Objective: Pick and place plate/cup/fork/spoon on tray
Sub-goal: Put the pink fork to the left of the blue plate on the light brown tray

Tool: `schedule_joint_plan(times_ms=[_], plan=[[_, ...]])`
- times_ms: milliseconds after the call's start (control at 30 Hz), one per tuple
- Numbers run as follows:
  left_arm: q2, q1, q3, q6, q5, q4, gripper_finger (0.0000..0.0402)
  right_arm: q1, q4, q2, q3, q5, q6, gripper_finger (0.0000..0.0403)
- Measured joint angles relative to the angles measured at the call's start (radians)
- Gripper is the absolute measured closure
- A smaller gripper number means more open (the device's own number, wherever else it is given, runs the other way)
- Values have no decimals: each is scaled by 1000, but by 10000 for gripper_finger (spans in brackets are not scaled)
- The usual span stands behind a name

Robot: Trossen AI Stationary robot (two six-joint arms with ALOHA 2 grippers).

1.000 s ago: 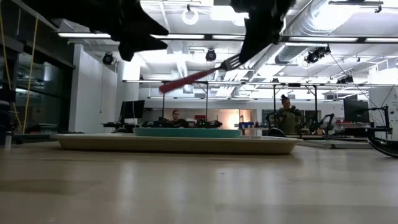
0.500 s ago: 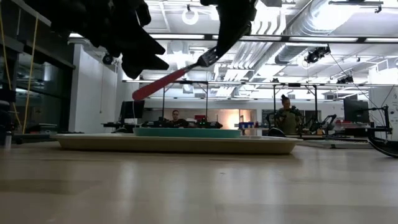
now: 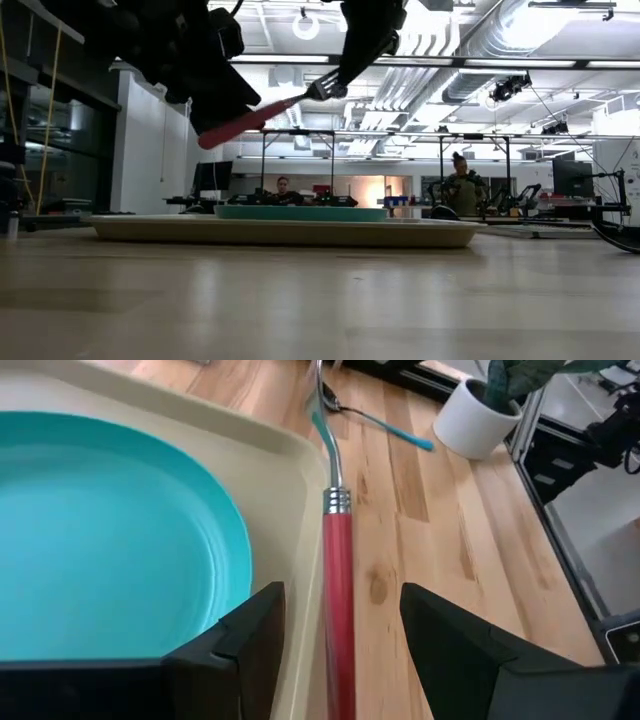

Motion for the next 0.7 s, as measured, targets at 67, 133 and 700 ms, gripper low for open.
schedule_joint_plan(times_ms=[67,133,700], plan=[[0,0,0,0,19,-5,219,0,13,0,0,1,0,403],[0,0,0,0,57,-15,220,0,20,0,0,1,0,403],[0,2,0,83,47,-53,390,0,27,0,-1,-12,1,403]])
